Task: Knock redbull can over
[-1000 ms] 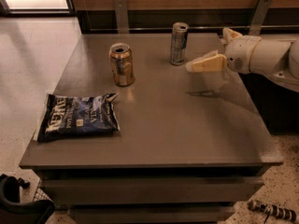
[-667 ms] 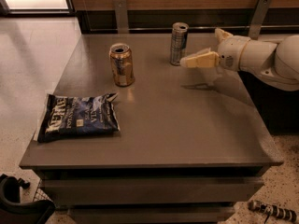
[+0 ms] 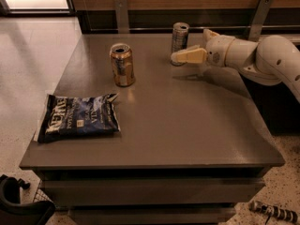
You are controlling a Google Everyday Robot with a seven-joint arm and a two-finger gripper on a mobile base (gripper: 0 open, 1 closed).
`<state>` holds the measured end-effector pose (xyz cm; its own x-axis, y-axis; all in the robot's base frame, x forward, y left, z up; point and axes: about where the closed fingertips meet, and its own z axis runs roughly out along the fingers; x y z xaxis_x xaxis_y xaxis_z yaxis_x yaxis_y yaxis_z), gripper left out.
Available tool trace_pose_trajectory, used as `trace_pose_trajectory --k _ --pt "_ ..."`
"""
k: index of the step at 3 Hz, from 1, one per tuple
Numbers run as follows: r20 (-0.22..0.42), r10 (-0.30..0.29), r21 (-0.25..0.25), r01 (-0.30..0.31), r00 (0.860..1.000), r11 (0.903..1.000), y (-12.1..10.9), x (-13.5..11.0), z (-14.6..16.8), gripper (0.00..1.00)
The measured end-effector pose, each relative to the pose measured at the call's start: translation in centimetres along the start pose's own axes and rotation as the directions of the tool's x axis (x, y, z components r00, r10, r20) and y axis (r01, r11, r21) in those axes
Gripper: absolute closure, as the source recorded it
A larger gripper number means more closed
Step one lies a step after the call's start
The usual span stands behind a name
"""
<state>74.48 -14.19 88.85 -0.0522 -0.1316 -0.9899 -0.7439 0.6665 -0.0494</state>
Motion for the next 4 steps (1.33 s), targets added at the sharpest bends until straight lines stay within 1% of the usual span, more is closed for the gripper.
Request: trace_pose_trajectory --k 1,2,4 --pt "0.017 0.014 -0.009 -0.014 1.000 0.9999 -0.2 0.6 1.7 0.00" --pt "0.017 0.014 -0.032 -0.013 1.000 0.9994 0.0 1.3 3.4 0.16" --pt "0.018 0.014 -0.043 -0.014 1.000 0.9990 0.4 1.3 4.0 0.62"
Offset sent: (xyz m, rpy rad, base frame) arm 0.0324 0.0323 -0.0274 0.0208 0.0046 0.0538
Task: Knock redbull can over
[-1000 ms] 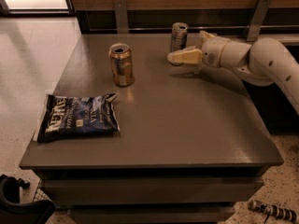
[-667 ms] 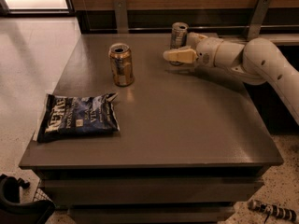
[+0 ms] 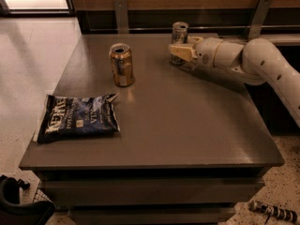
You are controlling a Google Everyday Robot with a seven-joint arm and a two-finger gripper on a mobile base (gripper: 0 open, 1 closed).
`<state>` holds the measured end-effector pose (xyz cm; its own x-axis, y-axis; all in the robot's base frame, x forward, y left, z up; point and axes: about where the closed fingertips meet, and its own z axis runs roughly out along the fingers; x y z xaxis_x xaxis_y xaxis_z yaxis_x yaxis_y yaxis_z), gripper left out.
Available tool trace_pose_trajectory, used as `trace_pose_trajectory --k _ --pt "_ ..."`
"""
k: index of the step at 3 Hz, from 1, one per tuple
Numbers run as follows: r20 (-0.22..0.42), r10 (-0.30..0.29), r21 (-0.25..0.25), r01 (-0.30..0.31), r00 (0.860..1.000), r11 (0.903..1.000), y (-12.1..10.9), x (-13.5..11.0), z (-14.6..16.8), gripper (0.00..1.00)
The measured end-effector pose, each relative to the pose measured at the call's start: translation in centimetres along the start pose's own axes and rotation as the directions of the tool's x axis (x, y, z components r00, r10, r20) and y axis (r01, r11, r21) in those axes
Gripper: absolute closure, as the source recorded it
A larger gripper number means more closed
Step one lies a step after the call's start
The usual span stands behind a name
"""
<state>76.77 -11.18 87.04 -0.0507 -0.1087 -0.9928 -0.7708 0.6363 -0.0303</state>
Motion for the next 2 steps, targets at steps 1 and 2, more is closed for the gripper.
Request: trace_pose_trajectory --k 1,2 --pt "0.000 0.000 -0.004 0.000 1.000 1.0000 0.19 -0.01 0.25 0.86" --pt "0.001 0.001 -0.009 -0.001 1.000 1.0000 0.39 -0.01 0.51 1.00"
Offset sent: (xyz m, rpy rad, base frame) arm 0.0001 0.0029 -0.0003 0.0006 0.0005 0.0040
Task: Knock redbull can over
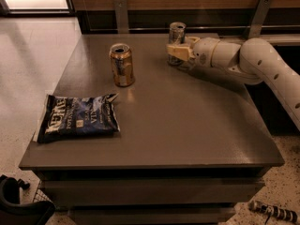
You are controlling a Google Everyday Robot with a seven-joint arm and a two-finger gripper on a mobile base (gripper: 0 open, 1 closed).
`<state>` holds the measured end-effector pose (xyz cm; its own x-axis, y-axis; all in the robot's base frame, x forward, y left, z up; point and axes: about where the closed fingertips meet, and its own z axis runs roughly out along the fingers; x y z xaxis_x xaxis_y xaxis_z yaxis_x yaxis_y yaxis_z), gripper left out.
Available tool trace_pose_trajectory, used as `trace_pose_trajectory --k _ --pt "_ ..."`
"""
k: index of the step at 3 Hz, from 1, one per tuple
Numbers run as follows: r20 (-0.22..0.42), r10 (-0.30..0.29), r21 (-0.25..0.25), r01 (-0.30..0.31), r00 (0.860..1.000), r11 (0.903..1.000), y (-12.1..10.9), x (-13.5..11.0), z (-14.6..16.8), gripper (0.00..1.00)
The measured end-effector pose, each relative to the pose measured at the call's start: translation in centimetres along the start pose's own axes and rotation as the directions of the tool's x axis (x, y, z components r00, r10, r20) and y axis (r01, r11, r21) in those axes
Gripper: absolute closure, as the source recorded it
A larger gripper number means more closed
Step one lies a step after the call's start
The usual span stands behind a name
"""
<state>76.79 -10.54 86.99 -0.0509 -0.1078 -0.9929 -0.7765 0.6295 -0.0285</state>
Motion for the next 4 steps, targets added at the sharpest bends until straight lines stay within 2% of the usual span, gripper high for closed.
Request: trace_pose_trajectory --k 1,2,3,4 --pt "0.000 0.000 0.000 0.000 1.000 1.0000 0.0 0.0 0.0 1.00" --pt "-0.048 -0.008 -0.008 0.008 0.999 0.9999 0.0 -0.3 0.1 1.00" --pt "-0.208 -0.052 -0.031 0.046 0.977 0.9984 -0.1 -2.2 -0.5 1.00" --pt "-0.306 -0.073 -0.039 0.064 0.949 0.9972 -0.4 -3.3 -1.5 1.00"
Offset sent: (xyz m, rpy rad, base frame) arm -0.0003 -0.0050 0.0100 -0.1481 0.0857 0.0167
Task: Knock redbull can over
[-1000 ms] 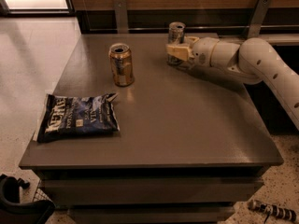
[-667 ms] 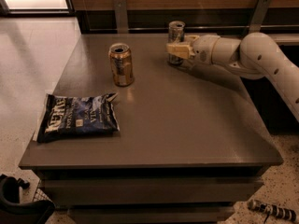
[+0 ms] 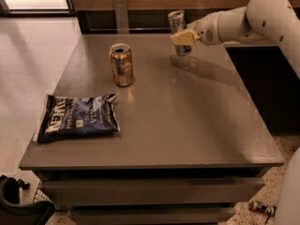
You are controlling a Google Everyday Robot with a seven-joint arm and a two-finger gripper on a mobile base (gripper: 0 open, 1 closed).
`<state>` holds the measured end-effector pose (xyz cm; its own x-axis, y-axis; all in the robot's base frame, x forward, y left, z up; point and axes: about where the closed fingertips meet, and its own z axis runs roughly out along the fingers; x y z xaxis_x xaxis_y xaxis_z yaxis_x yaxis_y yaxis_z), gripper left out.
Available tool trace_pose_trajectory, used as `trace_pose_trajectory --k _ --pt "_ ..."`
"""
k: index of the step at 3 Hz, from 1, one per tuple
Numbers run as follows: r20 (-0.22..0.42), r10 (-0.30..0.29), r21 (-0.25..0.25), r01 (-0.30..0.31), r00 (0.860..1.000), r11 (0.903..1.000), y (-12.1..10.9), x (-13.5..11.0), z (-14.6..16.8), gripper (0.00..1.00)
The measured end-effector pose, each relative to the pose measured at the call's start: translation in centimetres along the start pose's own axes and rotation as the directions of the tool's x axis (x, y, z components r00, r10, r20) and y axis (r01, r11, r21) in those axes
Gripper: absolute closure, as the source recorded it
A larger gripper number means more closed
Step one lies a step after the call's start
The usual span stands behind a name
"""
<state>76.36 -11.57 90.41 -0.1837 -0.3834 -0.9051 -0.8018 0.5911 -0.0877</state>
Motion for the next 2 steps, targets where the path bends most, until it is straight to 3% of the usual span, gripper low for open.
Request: trace_pose_trajectory --k 1,2 --pt "-0.110 -0.017 -0.004 0.017 0.994 0.9999 0.1 0.2 -1.0 1.00" --pt "-0.280 -0.063 -0.021 0.059 0.958 0.9980 1.2 2.0 -2.1 1.00"
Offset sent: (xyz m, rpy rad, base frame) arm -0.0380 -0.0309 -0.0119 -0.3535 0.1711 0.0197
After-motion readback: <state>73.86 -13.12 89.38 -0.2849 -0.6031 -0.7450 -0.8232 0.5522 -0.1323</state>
